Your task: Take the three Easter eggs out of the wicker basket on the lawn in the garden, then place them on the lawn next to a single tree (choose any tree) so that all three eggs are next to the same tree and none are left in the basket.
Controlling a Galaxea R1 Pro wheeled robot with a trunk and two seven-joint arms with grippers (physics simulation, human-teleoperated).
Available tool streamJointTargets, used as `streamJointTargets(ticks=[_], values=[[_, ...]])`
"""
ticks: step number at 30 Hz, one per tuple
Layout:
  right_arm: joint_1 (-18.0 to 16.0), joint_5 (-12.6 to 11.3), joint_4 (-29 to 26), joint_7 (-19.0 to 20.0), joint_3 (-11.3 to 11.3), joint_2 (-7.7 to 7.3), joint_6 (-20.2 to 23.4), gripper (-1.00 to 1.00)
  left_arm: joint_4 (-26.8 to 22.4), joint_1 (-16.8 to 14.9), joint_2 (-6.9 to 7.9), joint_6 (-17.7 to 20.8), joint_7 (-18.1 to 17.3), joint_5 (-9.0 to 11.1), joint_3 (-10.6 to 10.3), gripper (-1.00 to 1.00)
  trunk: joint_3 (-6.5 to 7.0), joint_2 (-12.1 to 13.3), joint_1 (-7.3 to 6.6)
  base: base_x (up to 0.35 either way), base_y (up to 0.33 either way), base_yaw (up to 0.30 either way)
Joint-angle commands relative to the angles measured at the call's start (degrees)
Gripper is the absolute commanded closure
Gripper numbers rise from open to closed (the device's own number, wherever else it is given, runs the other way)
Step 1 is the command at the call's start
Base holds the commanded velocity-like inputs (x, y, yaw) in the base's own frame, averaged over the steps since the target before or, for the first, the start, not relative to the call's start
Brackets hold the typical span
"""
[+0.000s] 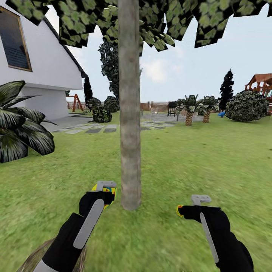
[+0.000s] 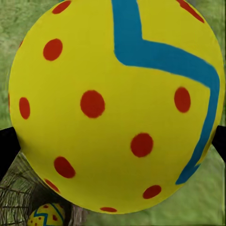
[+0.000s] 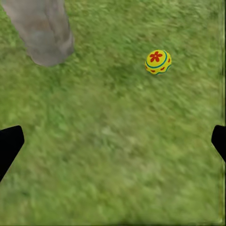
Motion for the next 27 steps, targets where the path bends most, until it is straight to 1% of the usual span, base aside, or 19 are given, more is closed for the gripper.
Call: streamJointTargets(ticks=[1, 8, 11, 27], values=[[0.0, 0.5, 0.0, 0.4, -0.1, 0.04, 0.2, -1.00, 0.0, -0.1, -0.01, 0.2, 0.6, 0.5, 0.0, 1.00, -0.07, 0.0, 0.00, 0.000, -0.315, -0.294], [0.0, 0.5, -0.1, 0.4, -0.1, 0.03, 0.2, -1.00, 0.1, -0.1, -0.11, 0.2, 0.6, 0.5, 0.0, 1.00, -0.07, 0.0, 0.00, 0.000, -0.317, -0.293], [0.0, 0.5, -0.1, 0.4, 0.0, -0.02, 0.2, -1.00, 0.3, -0.1, -0.15, 0.2, 0.7, 0.5, 0.0, 1.00, -0.07, 0.0, 0.00, 0.000, -0.318, -0.183], [0.0, 0.6, -0.3, 0.5, 0.0, -0.24, 0.2, -1.00, 0.6, -0.1, -0.15, 0.2, 1.2, 0.4, 0.0, 1.00, -0.07, 0.0, 0.00, 0.000, -0.318, -0.012]])
